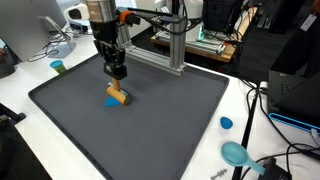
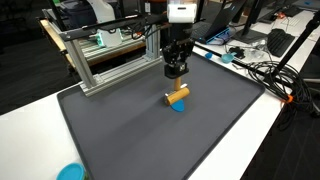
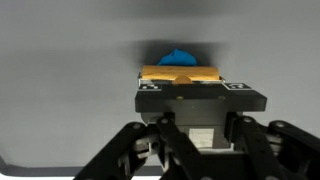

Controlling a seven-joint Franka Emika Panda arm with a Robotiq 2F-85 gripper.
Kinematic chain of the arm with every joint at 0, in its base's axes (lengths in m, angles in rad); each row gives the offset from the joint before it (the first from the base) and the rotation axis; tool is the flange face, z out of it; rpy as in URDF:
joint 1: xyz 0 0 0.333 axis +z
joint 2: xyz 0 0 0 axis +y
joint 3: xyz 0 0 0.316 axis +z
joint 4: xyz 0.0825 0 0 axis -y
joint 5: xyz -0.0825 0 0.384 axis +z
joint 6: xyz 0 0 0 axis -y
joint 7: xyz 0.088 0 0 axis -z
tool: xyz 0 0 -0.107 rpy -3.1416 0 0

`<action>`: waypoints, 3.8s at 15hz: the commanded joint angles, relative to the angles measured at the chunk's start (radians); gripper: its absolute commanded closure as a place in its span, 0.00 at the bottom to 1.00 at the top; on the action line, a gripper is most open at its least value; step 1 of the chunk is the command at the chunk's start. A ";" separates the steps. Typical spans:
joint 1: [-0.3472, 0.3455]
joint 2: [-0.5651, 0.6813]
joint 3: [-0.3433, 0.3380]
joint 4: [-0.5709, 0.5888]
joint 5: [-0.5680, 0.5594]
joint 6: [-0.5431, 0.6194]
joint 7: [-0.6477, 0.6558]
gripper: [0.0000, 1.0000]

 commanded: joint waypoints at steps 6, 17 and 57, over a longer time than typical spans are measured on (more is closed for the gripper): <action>-0.041 0.028 0.000 -0.036 0.062 -0.086 -0.032 0.78; -0.066 0.001 0.003 -0.062 0.101 -0.104 -0.107 0.78; -0.087 -0.152 -0.008 -0.160 0.126 -0.081 -0.172 0.78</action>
